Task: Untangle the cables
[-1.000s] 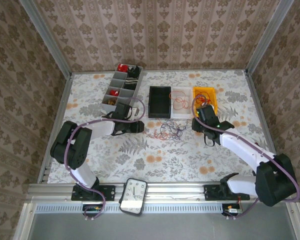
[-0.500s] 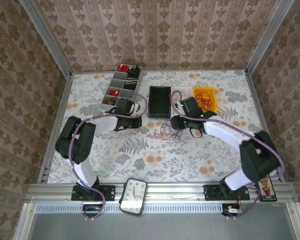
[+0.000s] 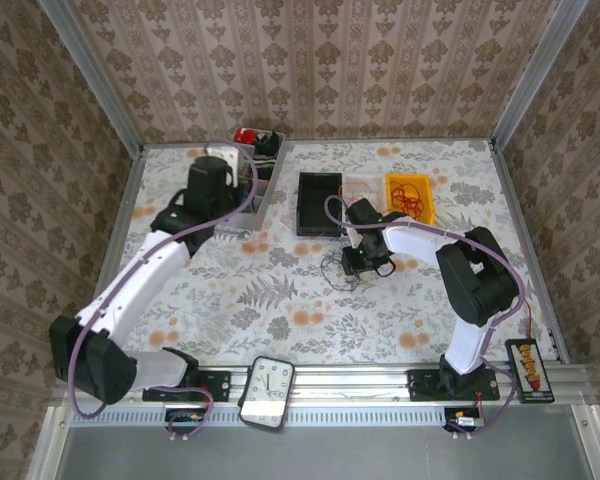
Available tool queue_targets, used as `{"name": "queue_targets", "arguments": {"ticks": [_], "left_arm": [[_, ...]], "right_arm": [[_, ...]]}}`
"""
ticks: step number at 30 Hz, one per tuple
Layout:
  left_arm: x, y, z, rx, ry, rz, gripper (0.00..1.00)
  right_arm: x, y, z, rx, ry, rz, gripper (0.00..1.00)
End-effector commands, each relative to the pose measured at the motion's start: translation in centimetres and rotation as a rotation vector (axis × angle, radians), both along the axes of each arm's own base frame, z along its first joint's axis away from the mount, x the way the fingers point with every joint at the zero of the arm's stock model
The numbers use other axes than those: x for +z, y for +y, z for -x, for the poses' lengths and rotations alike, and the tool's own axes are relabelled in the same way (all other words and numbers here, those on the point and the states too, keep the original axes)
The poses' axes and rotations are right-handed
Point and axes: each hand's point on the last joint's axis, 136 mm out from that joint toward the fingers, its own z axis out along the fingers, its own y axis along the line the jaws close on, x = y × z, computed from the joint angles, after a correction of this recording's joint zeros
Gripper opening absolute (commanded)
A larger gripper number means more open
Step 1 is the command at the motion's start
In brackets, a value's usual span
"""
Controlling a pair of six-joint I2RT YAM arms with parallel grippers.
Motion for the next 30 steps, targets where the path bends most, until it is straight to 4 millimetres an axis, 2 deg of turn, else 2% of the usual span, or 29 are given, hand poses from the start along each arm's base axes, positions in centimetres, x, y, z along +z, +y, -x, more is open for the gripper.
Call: {"name": "queue_targets", "arguments": {"ticks": [1,2,8,10,12,15,18,21,25,28,30], "left_arm": [[4.4,1.9,0.2,0.044,-0.088,-0.051,0.0],[6.1,3.1,-0.2,0.071,-0.123,-0.042,0.0],[14.7,3.0,0.2,0.038,-0.315,-0.005,0.0],[16.6,2.0,0.5,-0.014,-0.347,0.029,0.0],[17.5,0.7,0.5,-0.069,-0.35,0.074,0.0],[17.8,-1.9,0.3,-0.161,-0.338,0.13,0.0],[17.3,-5.6,0.2,-0.258,-0.319,0.144,0.0],[16.6,-9.2,-0.4,-0.322,-0.302,0.133,0.0],[15.4,-13.2,-1.9,-0.353,-0.294,0.101,0.0],[14.4,-15.4,-3.2,-0.365,-0.299,0.104,0.0],[13.7,-16.6,-4.2,-0.37,-0.295,0.121,0.0]], "right_arm": [[-1.8,-1.9,2.0,-0.026,0.106,0.093,0.3],[-1.9,-2.0,2.0,-0.03,0.108,0.091,0.29],[-1.8,-2.7,1.8,-0.07,0.103,0.078,0.29],[-1.5,-2.8,1.6,-0.076,0.084,0.071,0.29],[-0.6,-2.6,1.2,-0.072,0.038,0.047,0.29],[2.6,-1.8,-0.5,-0.075,-0.111,-0.031,0.33],[7.3,-1.3,-2.4,-0.118,-0.272,-0.126,0.4],[12.0,-2.1,-4.1,-0.202,-0.424,-0.191,0.45],[17.7,-5.2,-5.5,-0.336,-0.602,-0.216,0.48],[19.8,-8.3,-5.8,-0.453,-0.665,-0.223,0.48],[20.3,-10.2,-5.8,-0.523,-0.676,-0.235,0.49]]}}
